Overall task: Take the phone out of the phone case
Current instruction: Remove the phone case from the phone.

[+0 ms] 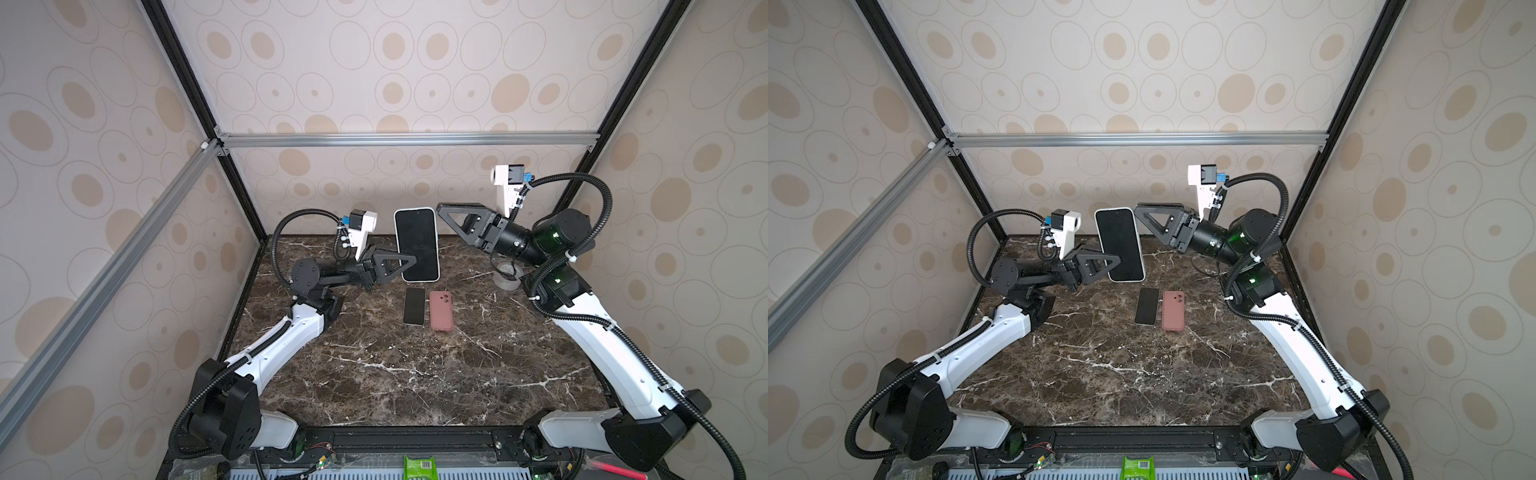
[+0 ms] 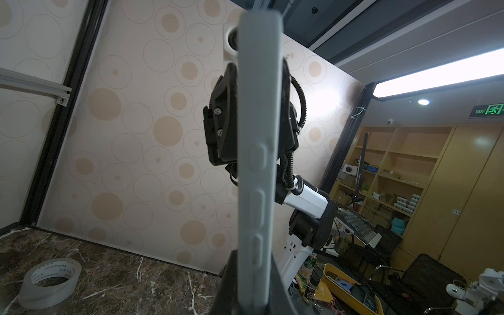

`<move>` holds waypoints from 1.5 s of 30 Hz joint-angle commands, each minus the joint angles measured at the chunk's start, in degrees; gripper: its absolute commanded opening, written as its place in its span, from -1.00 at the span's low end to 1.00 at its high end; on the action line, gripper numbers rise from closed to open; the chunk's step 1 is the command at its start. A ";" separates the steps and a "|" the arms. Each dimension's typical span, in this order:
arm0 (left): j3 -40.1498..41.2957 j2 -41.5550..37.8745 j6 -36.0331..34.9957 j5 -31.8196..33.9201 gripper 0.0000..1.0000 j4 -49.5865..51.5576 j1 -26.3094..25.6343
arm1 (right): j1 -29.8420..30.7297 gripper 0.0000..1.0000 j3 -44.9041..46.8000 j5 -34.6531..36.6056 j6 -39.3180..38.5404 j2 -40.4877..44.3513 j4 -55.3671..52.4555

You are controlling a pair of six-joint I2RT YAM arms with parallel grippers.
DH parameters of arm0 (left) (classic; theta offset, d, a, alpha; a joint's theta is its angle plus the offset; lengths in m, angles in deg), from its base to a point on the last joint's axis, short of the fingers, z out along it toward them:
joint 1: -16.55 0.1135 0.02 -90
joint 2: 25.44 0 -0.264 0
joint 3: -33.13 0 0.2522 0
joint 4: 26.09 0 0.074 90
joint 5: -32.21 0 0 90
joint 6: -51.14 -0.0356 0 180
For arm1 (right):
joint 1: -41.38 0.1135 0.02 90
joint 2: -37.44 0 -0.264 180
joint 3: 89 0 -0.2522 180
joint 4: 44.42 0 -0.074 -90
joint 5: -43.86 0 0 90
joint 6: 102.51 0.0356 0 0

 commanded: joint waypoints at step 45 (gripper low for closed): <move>-8.51 4.94 8.14 -2.23 -1.00 -15.04 -1.53 | 4.18 -1.00 8.09 -0.25 17.80 -1.79 7.85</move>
